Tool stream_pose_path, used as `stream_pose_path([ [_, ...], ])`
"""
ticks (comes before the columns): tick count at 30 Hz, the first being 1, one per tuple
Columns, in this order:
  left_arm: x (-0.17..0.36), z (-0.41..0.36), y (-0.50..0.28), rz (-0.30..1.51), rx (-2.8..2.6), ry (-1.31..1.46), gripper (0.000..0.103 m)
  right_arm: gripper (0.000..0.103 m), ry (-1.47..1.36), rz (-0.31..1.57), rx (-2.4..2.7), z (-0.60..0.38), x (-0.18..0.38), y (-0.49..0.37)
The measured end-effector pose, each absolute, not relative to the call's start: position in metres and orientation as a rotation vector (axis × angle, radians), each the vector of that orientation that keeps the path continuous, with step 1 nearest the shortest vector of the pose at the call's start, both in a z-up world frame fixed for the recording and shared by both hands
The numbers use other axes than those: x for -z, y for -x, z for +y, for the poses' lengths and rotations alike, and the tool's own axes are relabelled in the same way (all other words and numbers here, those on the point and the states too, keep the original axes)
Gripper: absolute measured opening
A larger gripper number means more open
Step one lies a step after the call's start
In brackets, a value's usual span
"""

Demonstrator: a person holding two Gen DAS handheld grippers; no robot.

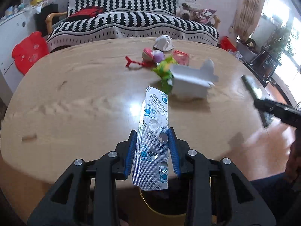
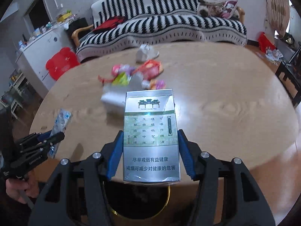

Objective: Collect trash
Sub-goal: 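Carry both items over the bin and open both grippers to drop them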

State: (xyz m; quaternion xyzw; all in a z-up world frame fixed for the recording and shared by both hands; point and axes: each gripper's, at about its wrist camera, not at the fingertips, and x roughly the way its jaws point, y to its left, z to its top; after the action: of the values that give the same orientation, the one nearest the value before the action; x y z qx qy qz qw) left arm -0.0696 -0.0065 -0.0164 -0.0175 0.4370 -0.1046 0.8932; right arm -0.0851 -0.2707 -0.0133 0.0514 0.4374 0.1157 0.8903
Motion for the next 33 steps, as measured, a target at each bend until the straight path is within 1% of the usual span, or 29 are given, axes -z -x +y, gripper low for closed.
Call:
stream_pose_path([
  [6,0.025,-0.020,0.133,0.904,0.273,0.057,0.033,0.056,-0.118,0.918,-0.284,-0.255,0.035,0.143],
  [11,0.051,-0.035,0.165,0.962,0.314,0.024,0.033,0.056,-0.156,0.996,-0.322,-0.245,0.070,0.181],
  [14,0.068,-0.046,0.162,1.010,0.330,-0.008,0.033,0.056,-0.144,1.050,-0.344,-0.233,0.086,0.181],
  [18,0.082,-0.047,0.152,1.040,0.313,-0.004,0.033,0.056,-0.141,1.074,-0.338,-0.230,0.095,0.175],
  [33,0.099,-0.046,0.139,1.065,0.280,0.028,0.034,0.056,-0.169,1.114,-0.319,-0.238,0.107,0.163],
])
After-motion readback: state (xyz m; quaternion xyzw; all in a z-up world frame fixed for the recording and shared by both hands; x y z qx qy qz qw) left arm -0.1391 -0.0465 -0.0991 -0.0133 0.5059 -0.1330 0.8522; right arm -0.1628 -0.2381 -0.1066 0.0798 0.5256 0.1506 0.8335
